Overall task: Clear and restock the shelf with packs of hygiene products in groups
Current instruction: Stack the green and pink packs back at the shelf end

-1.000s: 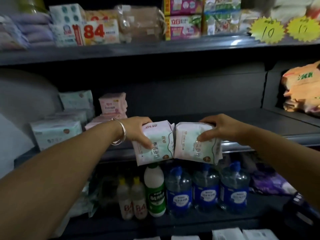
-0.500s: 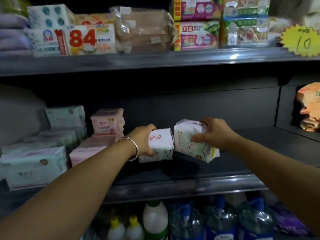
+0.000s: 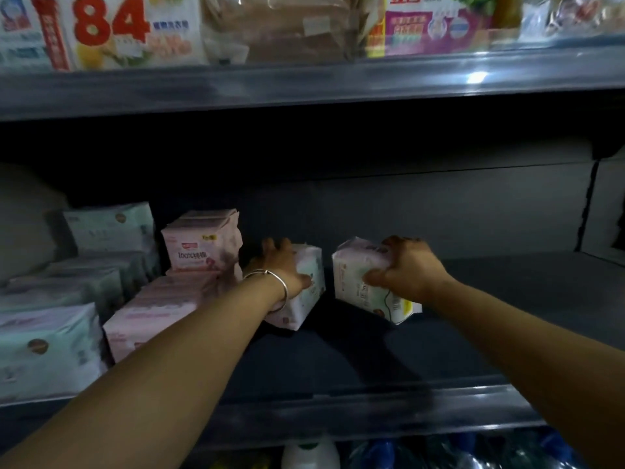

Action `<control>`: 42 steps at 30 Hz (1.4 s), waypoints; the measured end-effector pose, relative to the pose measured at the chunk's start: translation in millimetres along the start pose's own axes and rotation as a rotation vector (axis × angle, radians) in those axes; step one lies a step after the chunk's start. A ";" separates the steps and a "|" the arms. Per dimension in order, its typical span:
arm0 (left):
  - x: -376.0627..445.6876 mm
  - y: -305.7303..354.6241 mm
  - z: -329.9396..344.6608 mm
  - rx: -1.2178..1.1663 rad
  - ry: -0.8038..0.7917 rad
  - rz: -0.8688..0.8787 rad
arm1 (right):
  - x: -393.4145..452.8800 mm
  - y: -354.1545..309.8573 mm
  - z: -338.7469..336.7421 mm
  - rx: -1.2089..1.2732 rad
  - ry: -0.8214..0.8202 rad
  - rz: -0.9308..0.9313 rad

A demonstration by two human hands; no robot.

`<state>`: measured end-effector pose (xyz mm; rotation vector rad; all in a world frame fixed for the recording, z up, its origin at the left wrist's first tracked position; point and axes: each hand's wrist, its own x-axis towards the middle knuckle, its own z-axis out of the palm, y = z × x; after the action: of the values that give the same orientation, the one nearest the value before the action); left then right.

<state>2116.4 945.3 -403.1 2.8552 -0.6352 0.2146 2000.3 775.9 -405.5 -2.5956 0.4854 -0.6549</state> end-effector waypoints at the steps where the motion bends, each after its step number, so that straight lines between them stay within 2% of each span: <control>1: 1.3 1.2 2.0 0.007 -0.036 -0.014 | 1.2 -3.0 4.7 -0.004 -0.004 -0.006; 3: 2.3 4.1 3.3 -0.017 -0.086 -0.018 | 2.9 -8.3 13.6 -0.009 -0.012 -0.015; 7: 4.2 -2.2 -3.5 -0.107 -0.048 0.054 | 5.5 -12.2 22.3 -0.018 -0.002 -0.015; 9: 2.6 -10.6 -6.0 -0.154 -0.194 0.117 | 6.4 -12.2 23.1 -0.016 -0.007 -0.001; 11: -1.3 -15.0 -6.6 -0.048 -0.343 0.201 | 5.7 -12.4 24.3 -0.002 -0.014 0.006; 13: -4.1 -16.1 -6.3 0.204 -0.371 0.301 | 3.6 -12.7 25.5 -0.026 -0.011 0.003; 16: -8.3 -13.4 -9.9 0.369 -0.245 0.341 | 0.8 -10.8 24.0 -0.090 0.010 0.003; 22: -5.3 -2.0 6.9 0.331 -0.115 0.259 | 2.1 0.2 12.0 -0.140 0.066 0.042; 26: 2.6 -4.1 23.5 0.310 -0.172 0.208 | 5.2 6.5 10.0 -0.130 0.064 0.033; 28: 7.1 -5.0 27.8 0.314 -0.142 0.203 | 7.4 9.6 13.5 -0.112 0.058 0.010; 32: 18.2 -7.1 35.6 0.381 0.034 0.123 | 15.9 10.5 23.4 -0.091 0.041 -0.028; 35: 24.2 -4.3 50.9 0.451 0.204 0.202 | 26.4 9.5 30.2 -0.094 0.019 -0.038; 42: 60.3 -8.4 71.5 0.452 0.331 0.204 | 55.6 12.3 49.8 -0.081 0.046 -0.105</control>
<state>2181.0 911.8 -462.5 3.0490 -0.9000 0.9518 2069.0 757.2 -430.8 -2.7019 0.3997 -0.7457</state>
